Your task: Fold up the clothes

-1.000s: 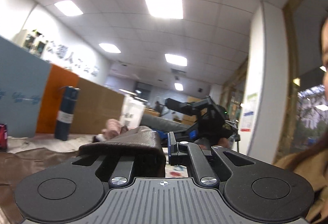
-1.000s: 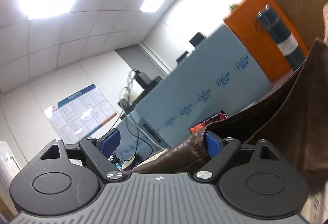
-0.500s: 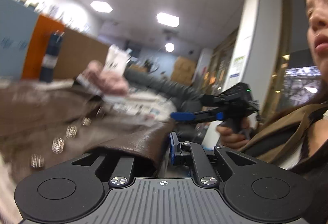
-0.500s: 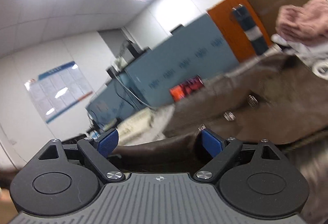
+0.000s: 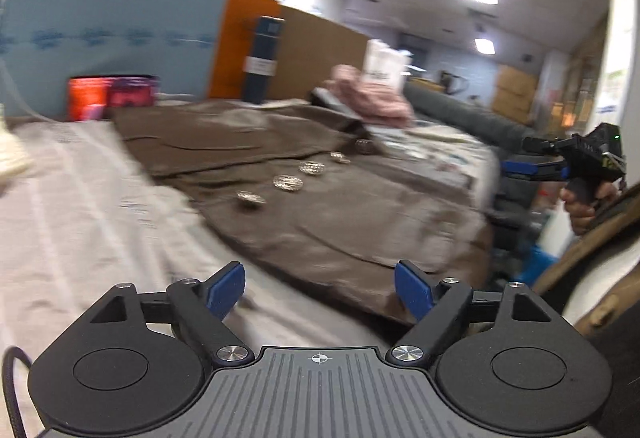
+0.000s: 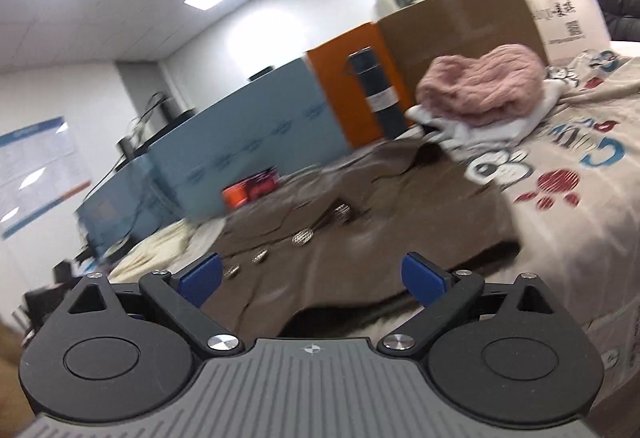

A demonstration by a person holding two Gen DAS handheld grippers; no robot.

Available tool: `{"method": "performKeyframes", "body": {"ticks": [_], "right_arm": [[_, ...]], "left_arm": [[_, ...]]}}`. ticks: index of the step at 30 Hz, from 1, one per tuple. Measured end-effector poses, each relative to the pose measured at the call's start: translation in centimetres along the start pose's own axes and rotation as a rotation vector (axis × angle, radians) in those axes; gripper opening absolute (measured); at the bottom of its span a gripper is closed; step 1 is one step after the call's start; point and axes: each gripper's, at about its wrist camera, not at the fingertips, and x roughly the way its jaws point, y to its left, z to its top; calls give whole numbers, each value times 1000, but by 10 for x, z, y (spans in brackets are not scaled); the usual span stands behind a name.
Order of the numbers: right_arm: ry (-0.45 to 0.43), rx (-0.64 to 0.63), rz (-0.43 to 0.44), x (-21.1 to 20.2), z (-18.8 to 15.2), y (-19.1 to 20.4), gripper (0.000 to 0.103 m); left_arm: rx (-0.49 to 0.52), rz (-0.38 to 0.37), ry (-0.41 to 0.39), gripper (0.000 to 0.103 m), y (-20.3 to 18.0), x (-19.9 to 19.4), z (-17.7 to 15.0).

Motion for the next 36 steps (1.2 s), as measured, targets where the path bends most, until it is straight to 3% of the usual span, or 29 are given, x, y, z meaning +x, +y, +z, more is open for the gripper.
{"method": "performKeyframes", "body": {"ticks": [5, 7, 11, 15, 20, 23, 27, 29, 30, 31, 33, 36], "right_arm": [[32, 93, -9, 61, 42, -28, 98], [44, 130, -12, 86, 58, -39, 98], [70, 205, -20, 135, 91, -61, 98], [151, 268, -13, 195, 115, -71, 98], [240, 310, -137, 258, 120, -79, 98], [265, 363, -197, 279, 120, -91, 91], [238, 360, -210, 288, 127, -97, 70], [241, 303, -266, 295, 132, -97, 52], [248, 279, -297, 298, 134, -97, 36], [254, 258, -326, 300, 137, -98, 28], [233, 231, -346, 300, 142, -104, 24], [249, 245, -349, 297, 144, -115, 25]], "left_arm": [[-110, 139, -102, 89, 23, 3, 27], [-153, 213, -93, 97, 32, 15, 43], [-191, 311, -45, 97, 46, 49, 70], [-240, 360, -19, 96, 64, 77, 82], [-356, 370, 11, 96, 89, 104, 84], [-344, 341, 14, 96, 89, 110, 83], [-303, 310, 27, 95, 86, 118, 84], [-297, 305, 39, 89, 84, 121, 83], [-290, 306, 42, 80, 82, 121, 83], [-281, 307, 43, 69, 79, 122, 82], [-252, 322, 48, 58, 74, 122, 80], [-200, 345, 73, 55, 69, 122, 77]]}}
